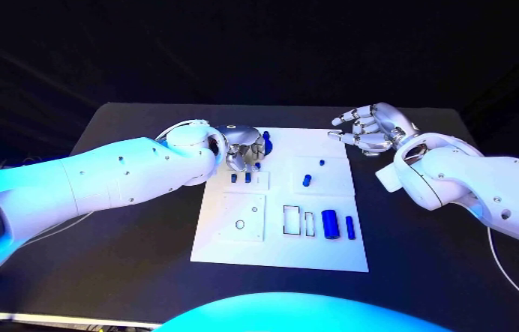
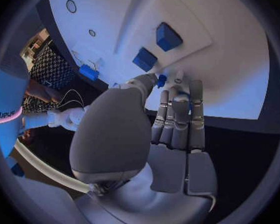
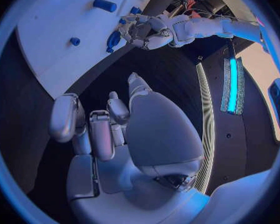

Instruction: Assemble the parts on the task board

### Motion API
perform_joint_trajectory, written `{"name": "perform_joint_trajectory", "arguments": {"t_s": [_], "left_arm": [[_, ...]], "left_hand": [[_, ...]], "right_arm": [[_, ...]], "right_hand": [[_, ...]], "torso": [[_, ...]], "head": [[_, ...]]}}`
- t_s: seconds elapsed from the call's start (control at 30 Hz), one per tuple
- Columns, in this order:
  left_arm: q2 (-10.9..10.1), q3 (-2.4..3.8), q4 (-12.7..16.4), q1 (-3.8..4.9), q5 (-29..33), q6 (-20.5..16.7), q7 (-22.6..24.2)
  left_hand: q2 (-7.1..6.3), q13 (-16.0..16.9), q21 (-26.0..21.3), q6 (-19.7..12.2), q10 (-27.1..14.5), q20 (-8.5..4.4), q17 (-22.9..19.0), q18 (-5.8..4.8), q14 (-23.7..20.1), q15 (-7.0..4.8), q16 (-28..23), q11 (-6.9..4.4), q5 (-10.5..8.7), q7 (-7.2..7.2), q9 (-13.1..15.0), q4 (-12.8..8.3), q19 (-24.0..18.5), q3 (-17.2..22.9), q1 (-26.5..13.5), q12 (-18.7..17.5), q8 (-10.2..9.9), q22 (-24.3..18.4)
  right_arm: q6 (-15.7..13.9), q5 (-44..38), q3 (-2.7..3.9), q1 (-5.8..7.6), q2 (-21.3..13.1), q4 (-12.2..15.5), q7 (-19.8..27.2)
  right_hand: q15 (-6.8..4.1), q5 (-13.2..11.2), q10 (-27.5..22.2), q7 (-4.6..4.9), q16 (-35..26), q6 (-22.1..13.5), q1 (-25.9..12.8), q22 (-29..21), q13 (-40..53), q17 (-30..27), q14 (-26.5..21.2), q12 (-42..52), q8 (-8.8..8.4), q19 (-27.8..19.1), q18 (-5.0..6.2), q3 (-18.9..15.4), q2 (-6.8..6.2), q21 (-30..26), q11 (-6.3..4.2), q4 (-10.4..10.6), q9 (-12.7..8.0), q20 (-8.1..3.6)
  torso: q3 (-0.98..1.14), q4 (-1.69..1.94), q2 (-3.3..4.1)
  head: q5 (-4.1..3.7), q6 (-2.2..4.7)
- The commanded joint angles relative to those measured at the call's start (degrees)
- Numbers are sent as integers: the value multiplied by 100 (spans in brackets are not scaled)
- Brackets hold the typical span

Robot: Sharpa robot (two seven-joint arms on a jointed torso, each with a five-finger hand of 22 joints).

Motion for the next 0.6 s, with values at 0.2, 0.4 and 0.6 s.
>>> {"name": "perform_joint_trajectory", "arguments": {"t_s": [0.2,0.4,0.6], "left_arm": [[66,1,-59,-10,62,-10,137],[93,0,-77,-24,145,-69,242],[108,-1,-106,-28,176,49,240]], "left_hand": [[88,-111,187,229,243,-61,155,67,181,-48,241,-45,-35,-16,-111,-53,85,249,244,-20,-80,163],[142,-239,514,387,417,-113,253,25,295,-94,410,-90,-55,-41,-218,-221,225,554,415,-145,-166,496],[147,-316,673,501,532,-143,321,9,371,-128,518,-129,-67,-79,-273,-294,232,670,364,-249,-221,661]], "right_arm": [[5,-2,2,-4,11,6,75],[10,-2,2,-4,10,8,70],[13,-2,2,-3,9,11,65]], "right_hand": [[-43,36,-40,-6,-49,-10,-7,313,-9,429,316,-16,22,-48,112,33,19,-38,-12,0,-7,3],[-43,36,-40,-6,-49,-10,-7,313,-9,429,316,-16,22,-48,112,33,19,-38,-12,0,-7,3],[-43,36,-40,-6,-49,-10,-7,313,-9,429,316,-16,22,-48,112,33,19,-38,-12,0,-7,3]], "torso": [[-2,-1,1],[-1,1,4],[-3,6,2]], "head": [[-17,-2],[-34,-14],[-37,-29]]}}
